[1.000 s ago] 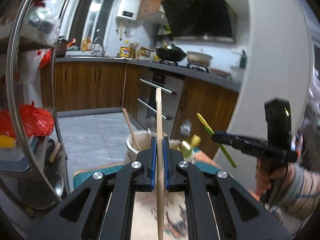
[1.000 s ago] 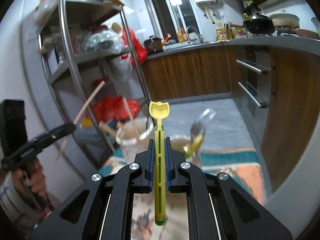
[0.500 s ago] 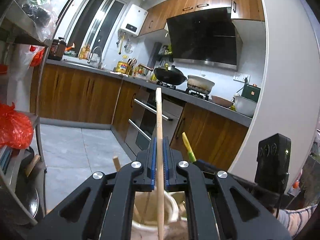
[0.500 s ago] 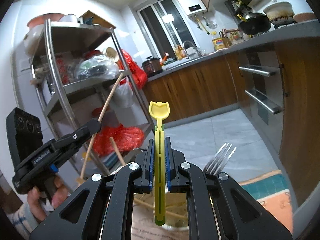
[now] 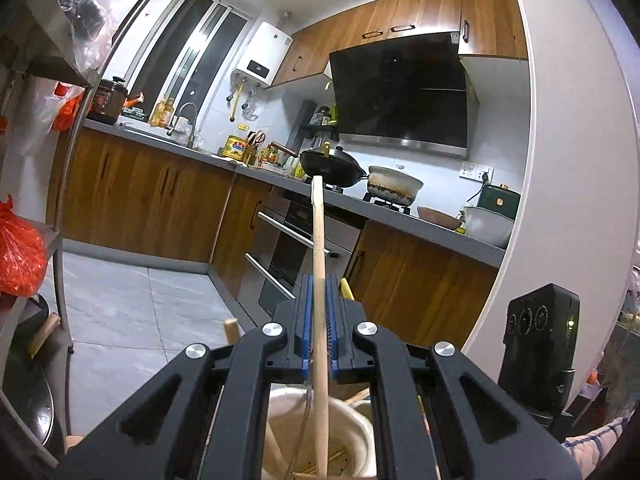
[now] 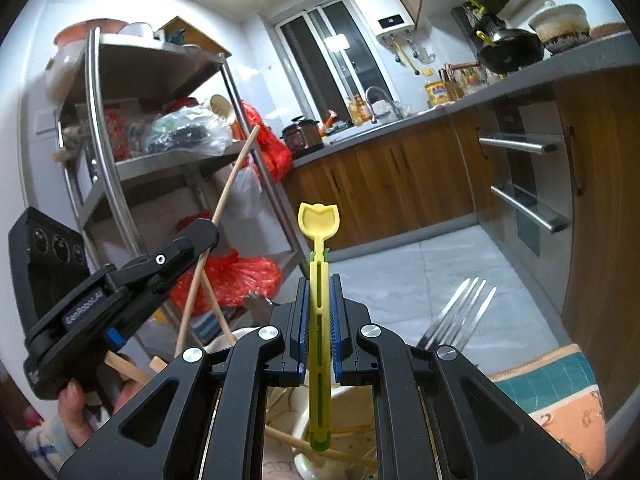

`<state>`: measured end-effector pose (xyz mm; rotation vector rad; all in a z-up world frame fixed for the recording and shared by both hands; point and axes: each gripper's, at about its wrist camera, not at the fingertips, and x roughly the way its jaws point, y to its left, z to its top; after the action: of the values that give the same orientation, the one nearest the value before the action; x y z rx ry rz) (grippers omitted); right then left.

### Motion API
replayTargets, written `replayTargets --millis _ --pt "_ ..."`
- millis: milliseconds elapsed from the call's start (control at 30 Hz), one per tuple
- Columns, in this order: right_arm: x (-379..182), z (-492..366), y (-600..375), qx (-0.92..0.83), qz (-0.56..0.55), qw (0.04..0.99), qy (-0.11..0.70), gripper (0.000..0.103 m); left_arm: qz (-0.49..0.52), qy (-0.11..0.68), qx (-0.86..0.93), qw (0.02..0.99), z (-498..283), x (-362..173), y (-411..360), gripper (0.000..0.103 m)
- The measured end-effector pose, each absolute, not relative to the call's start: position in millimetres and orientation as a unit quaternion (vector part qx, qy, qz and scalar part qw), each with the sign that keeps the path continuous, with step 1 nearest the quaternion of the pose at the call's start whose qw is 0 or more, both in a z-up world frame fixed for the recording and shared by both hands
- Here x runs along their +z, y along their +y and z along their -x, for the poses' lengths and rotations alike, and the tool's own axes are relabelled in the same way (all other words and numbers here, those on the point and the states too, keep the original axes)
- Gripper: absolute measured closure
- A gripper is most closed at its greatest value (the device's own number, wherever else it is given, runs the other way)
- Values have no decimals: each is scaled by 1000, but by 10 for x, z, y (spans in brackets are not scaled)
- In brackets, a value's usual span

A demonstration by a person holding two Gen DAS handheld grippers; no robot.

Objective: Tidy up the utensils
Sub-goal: 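Lift the yellow stick toward the small pot while the left gripper carries the chopstick to the tall pot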

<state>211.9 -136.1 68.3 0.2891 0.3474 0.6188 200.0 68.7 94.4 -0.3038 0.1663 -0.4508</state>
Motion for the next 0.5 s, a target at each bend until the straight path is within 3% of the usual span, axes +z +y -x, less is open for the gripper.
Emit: replayTargets --millis 500 --pt "653 -2060 -1334 295 -135 933 155 92 156 69 -230 958 -2004 898 744 97"
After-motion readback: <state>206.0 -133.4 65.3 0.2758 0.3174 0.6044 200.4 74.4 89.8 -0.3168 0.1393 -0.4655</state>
